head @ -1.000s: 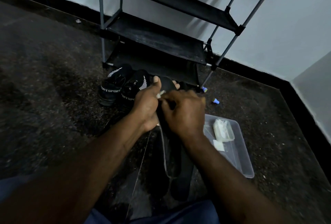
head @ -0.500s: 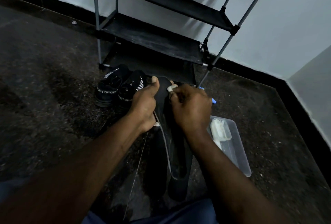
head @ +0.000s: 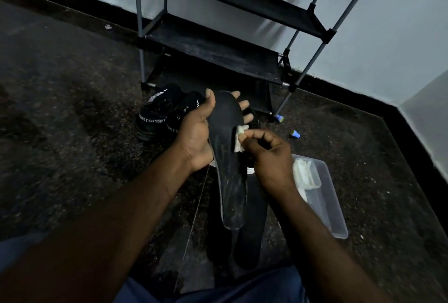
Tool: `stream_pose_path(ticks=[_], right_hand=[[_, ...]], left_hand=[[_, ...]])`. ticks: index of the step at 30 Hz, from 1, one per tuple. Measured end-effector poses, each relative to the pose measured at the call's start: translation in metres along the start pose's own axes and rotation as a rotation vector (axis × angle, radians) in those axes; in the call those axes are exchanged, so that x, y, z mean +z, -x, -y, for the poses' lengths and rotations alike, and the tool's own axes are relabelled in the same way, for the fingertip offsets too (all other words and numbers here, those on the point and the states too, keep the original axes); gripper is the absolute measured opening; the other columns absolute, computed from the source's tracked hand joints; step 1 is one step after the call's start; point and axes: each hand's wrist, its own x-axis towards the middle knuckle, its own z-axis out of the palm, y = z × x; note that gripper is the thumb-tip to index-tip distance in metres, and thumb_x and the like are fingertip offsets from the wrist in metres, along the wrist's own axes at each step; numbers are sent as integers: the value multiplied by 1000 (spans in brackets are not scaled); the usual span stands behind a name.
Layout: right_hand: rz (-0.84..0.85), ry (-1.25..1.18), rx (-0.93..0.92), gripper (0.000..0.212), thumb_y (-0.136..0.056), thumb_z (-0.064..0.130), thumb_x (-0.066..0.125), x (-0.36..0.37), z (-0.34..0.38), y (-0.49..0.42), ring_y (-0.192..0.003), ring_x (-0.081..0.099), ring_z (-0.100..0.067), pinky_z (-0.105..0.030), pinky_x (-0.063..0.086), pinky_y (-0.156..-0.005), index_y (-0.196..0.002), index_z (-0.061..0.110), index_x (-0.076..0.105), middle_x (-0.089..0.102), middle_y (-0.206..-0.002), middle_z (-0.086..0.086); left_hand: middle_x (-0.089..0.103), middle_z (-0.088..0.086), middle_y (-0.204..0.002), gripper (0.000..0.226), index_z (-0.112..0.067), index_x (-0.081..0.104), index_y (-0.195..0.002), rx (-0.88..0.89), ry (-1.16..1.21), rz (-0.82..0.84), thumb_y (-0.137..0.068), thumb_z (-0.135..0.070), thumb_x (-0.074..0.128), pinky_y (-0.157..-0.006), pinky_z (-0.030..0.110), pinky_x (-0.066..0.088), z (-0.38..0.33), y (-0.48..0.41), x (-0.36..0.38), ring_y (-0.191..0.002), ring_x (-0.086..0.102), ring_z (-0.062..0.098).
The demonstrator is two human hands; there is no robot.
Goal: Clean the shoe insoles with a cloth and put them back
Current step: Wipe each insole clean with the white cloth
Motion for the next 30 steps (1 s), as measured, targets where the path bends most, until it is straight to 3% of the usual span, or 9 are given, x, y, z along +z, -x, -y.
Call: stream_pose_path(ticks=[7, 9, 11, 13, 15, 17, 21, 26, 30], right_hand=[[-170, 8, 26, 11, -90, 13, 78, 8, -4, 5, -81, 70, -16, -54, 57, -90, -82, 21, 80, 78, -85, -1], [-165, 81, -9, 2, -86, 21, 80, 10, -6, 8, -85, 72, -15, -55, 58, -92, -85, 21, 80, 78, -90, -1], [-211, 176, -63, 11, -81, 34, 80, 10, -4, 10, -90, 74, -17, -53, 59, -90, -88, 26, 79, 77, -95, 0], [-281, 191, -133, 10, -82, 33, 78, 7, 2, 8, -84, 74, -23, -53, 60, -84, -89, 26, 78, 76, -91, -4], [-266, 139, -181, 1, -88, 22, 76, 5, 17, 3, -71, 73, -30, -54, 61, -70, -89, 22, 75, 74, -81, -10], [-239, 198, -236, 2, -90, 22, 75, 5, 28, -8, -68, 73, -31, -55, 61, -62, -90, 24, 74, 74, -78, -5], [-228, 559, -419, 11, -85, 33, 73, 4, 39, -35, -84, 73, -15, -44, 61, -77, -95, 35, 77, 76, -89, 16], [-190, 757, -585, 17, -85, 22, 75, 19, 34, -31, -94, 66, -19, -33, 51, -88, -100, 25, 81, 77, -98, 8], [-52, 844, -718, 12, -82, 23, 75, 31, 25, -14, -85, 59, -24, -36, 47, -77, -94, 24, 78, 73, -90, 5]], left_hand=[[59, 17, -145, 83, -4, 50, -148, -88, -30, 84, -104, -67, 18, -114, 46, 45, 13, 3, 0, -136, 56, 35], [60, 18, -144, 81, -6, 50, -148, -88, -33, 73, -104, -66, 19, -111, 45, 48, 12, 2, -1, -134, 58, 35], [60, 19, -143, 82, -4, 50, -148, -85, -43, 61, -104, -67, 21, -106, 43, 53, 10, 3, -1, -131, 60, 34], [60, 21, -142, 84, -1, 51, -147, -93, -38, 82, -103, -68, 24, -98, 42, 57, 8, 5, -1, -124, 63, 33], [64, 19, -137, 80, -4, 54, -146, -101, -13, 84, -103, -67, 28, -91, 42, 60, 8, 6, 0, -114, 68, 31], [65, 17, -136, 78, -10, 55, -147, -103, -19, 95, -103, -68, 27, -95, 44, 57, 10, 6, -1, -116, 67, 31], [51, 21, -152, 77, -22, 60, -144, -124, -26, 128, -101, -73, 21, -119, 58, 28, 14, 5, 2, -132, 48, 38], [60, 7, -146, 73, -38, 59, -143, -101, -91, 68, -96, -79, 20, -108, 44, 46, 15, -4, -3, -135, 56, 27], [70, 11, -132, 80, -26, 67, -134, -57, -158, -31, -94, -81, 25, -113, 50, 46, 14, -5, -6, -124, 66, 28]])
